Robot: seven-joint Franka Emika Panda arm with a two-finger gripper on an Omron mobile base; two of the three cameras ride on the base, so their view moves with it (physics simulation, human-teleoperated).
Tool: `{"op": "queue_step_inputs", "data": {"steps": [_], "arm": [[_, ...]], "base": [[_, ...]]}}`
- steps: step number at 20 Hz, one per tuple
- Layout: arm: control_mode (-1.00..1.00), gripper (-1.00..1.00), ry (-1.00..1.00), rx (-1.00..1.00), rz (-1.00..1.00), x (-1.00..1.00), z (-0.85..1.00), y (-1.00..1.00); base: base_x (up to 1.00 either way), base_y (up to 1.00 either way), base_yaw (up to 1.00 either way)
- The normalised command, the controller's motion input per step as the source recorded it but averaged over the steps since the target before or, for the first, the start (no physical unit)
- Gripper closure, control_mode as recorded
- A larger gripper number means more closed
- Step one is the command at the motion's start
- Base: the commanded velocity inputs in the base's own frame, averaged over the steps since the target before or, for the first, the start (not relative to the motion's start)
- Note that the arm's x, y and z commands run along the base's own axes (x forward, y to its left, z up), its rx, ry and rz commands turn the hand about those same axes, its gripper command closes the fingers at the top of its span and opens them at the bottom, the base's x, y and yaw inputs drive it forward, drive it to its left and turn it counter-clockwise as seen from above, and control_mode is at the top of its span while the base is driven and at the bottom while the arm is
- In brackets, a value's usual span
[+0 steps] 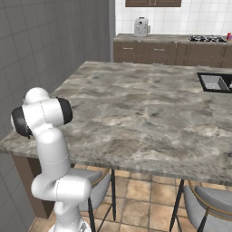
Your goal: Four empty soda cans are scattered around the kitchen. Gather all the cans and cluster them next to the stove for recycling.
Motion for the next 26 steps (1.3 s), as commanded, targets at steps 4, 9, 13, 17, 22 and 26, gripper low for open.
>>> {"op": "queue_step_inputs", "data": {"steps": [4,9,13,17,22,26], "arm": [[-1.0,-1.0,0.0,0.0,0.0,0.06,0.0,0.0],[-1.0,-1.0,0.04,0.0,0.0,0.18,0.16,0.0],[-1.0,-1.0,0.12,0.0,0.0,0.24,0.31,0.0],[-1.0,-1.0,0.05,0.0,0.0,0.11,0.07,0.0],[-1.0,-1.0,0.0,0.0,0.0,0.0,-0.21,0.0],[-1.0,-1.0,0.0,0.0,0.0,0.0,-0.35,0.0]], "base": [[0.0,0.0,0.0],[0.0,0.0,0.0],[0.0,0.0,0.0],[0.0,0.0,0.0],[0.0,0.0,0.0],[0.0,0.0,0.0]]}}
